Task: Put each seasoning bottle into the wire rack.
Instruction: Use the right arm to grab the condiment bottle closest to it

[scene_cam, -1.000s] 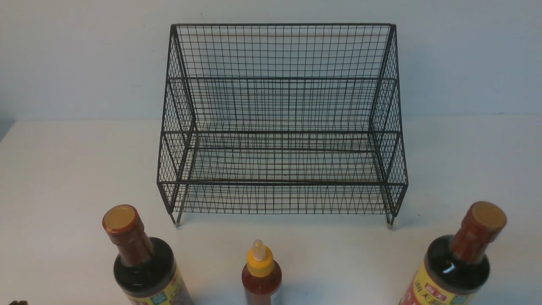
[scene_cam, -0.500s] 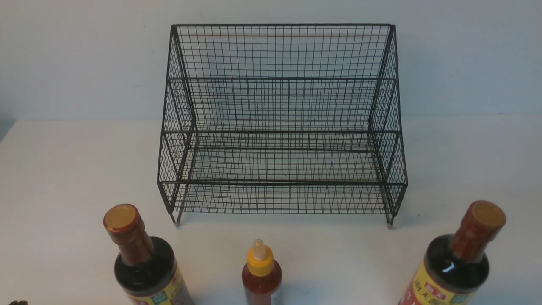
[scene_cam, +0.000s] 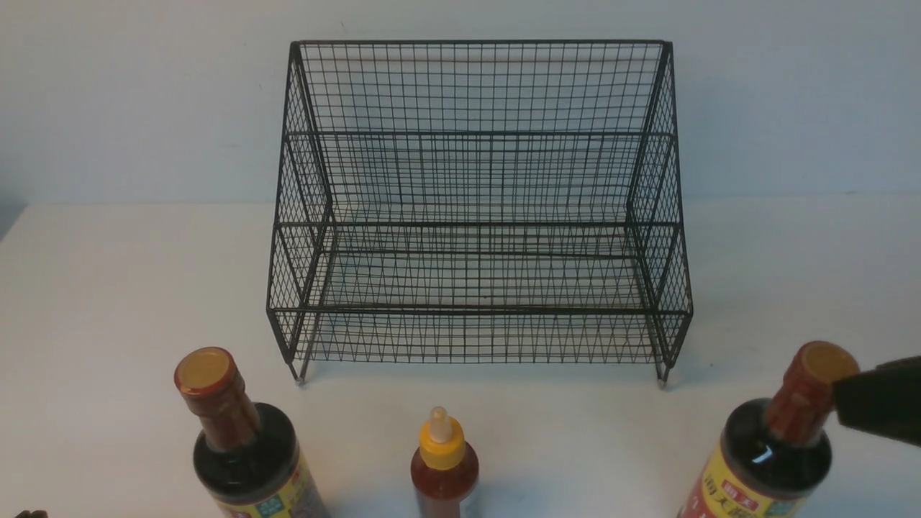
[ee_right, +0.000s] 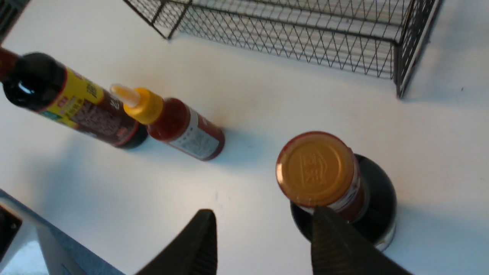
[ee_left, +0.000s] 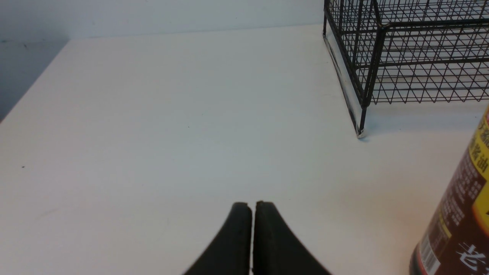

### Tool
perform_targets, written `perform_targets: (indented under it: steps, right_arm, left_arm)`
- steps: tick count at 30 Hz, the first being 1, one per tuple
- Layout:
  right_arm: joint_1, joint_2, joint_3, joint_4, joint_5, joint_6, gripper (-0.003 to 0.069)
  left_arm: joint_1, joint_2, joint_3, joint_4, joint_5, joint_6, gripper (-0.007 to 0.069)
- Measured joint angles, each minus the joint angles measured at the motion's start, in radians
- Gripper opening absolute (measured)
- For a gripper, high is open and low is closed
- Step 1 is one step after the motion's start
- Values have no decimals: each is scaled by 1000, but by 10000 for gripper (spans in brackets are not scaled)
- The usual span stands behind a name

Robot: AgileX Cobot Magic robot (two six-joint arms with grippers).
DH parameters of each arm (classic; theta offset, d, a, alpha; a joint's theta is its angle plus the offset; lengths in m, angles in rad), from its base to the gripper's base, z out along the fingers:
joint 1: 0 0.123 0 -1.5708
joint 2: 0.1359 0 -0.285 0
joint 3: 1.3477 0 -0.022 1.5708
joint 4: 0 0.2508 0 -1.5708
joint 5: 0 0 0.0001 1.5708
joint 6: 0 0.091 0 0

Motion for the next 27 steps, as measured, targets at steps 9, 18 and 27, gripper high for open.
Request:
perform_targets:
  steps: [9, 18, 27]
  right_arm:
    - [109, 80, -57, -186, -33, 164, 419]
    - [127, 102, -78, -167, -42, 179, 549]
    - [127, 238, -78, -164, -86, 168, 589]
  left_arm:
    - [0, 0, 0, 0, 0, 0, -5]
    - [0, 0, 0, 0, 0, 0, -5]
    - [0, 0, 0, 0, 0, 0, -5]
